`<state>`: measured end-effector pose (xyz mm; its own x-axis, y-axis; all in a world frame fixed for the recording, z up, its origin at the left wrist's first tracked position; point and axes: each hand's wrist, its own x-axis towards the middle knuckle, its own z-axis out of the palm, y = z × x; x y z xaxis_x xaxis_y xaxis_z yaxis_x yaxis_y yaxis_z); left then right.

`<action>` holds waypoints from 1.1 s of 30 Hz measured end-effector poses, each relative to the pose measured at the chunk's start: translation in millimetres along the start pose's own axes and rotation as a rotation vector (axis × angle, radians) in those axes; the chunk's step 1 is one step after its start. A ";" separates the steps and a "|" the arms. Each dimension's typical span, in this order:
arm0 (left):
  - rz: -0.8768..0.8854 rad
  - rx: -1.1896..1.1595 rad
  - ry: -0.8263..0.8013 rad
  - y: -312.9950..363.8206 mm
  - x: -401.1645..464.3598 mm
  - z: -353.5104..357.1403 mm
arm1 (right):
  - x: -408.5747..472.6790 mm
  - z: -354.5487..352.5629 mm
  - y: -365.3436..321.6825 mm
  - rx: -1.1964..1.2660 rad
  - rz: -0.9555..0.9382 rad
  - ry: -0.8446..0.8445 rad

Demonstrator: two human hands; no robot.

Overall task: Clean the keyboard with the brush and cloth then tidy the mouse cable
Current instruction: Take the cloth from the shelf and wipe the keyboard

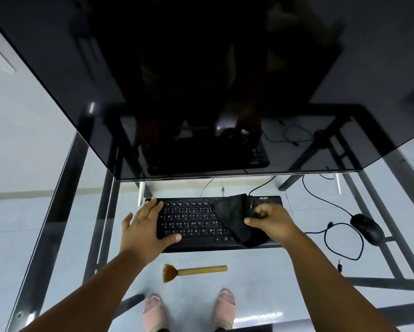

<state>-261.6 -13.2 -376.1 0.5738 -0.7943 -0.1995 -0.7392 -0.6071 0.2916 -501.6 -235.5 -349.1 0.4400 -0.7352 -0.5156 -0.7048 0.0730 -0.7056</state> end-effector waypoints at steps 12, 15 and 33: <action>-0.276 -1.226 -0.310 94.4 -2.4 -22.3 | -14.6 -19.8 -21.2 0.539 -0.222 -0.324; -0.155 -1.340 -0.449 106.6 -1.0 -26.2 | -17.6 -22.3 -30.1 0.624 -0.271 -0.413; -0.171 -1.196 -0.050 114.7 -8.9 -22.2 | -28.8 -12.7 -27.9 0.241 -0.279 -0.256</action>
<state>-343.7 -75.4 -320.0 0.5984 -0.7214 -0.3486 0.1541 -0.3233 0.9337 -501.7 -225.0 -308.4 0.7398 -0.5605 -0.3723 -0.4036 0.0730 -0.9120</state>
